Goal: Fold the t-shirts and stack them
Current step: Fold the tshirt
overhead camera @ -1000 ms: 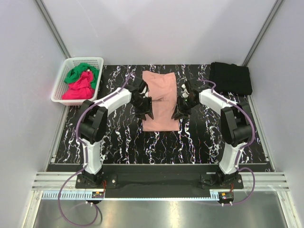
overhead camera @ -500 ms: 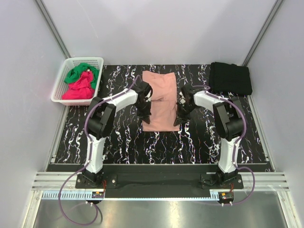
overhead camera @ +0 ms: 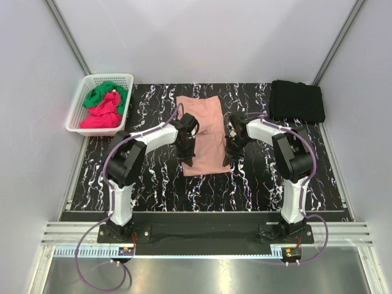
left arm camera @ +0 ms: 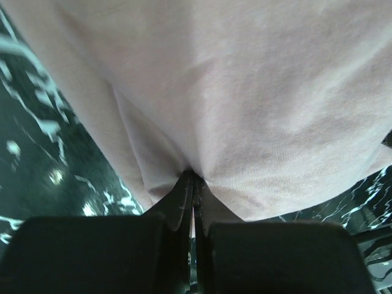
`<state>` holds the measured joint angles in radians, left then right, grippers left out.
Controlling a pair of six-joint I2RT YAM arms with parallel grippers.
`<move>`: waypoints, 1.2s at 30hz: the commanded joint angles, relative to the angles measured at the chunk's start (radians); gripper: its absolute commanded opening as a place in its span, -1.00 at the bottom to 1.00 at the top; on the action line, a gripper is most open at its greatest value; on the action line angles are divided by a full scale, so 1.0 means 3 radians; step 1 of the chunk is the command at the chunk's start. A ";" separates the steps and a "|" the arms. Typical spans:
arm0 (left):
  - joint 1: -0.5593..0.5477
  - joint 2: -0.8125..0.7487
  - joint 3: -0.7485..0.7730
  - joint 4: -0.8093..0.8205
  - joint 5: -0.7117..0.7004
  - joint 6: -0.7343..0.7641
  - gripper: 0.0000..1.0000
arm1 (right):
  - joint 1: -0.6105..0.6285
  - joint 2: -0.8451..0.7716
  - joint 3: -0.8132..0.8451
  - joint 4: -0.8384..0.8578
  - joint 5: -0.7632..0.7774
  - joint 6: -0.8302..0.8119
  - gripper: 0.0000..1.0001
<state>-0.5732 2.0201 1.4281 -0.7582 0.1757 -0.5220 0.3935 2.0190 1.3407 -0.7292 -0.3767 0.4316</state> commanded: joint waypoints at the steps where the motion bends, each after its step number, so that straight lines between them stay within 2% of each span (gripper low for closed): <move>1: -0.0155 -0.0137 -0.0433 -0.0122 -0.0207 -0.0131 -1.00 | 0.0161 -0.0067 -0.0189 -0.0080 0.0320 0.0029 -1.00; 7: -0.0242 -0.0373 -0.0894 0.0042 -0.0197 -0.0228 -1.00 | 0.0329 -0.0363 -0.0500 -0.0055 0.0351 0.0228 -1.00; 22: -0.0446 -0.1144 -0.1456 0.0042 -0.0212 -0.0382 -1.00 | 0.0805 -0.1539 -0.1508 -0.0024 0.0361 0.1000 -1.00; 28: -0.0651 -0.1411 -0.1677 0.0042 -0.0278 -0.0515 -1.00 | 0.0969 -0.1871 -0.1616 -0.0080 0.0437 0.1214 -1.00; 34: -0.0707 -0.1589 -0.1667 0.0037 -0.0325 -0.0540 -1.00 | 0.1071 -0.2194 -0.1499 -0.0197 0.0514 0.1302 -1.00; 36: -0.0707 -0.1712 -0.1565 -0.0039 -0.0376 -0.0520 -0.59 | 0.1071 -0.2240 -0.1290 -0.0238 0.0535 0.1256 -1.00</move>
<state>-0.7837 1.5784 0.9230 -0.7399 0.1047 -0.6685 0.7071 1.3911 0.8665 -0.7719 -0.2523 0.7929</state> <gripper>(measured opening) 0.132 0.010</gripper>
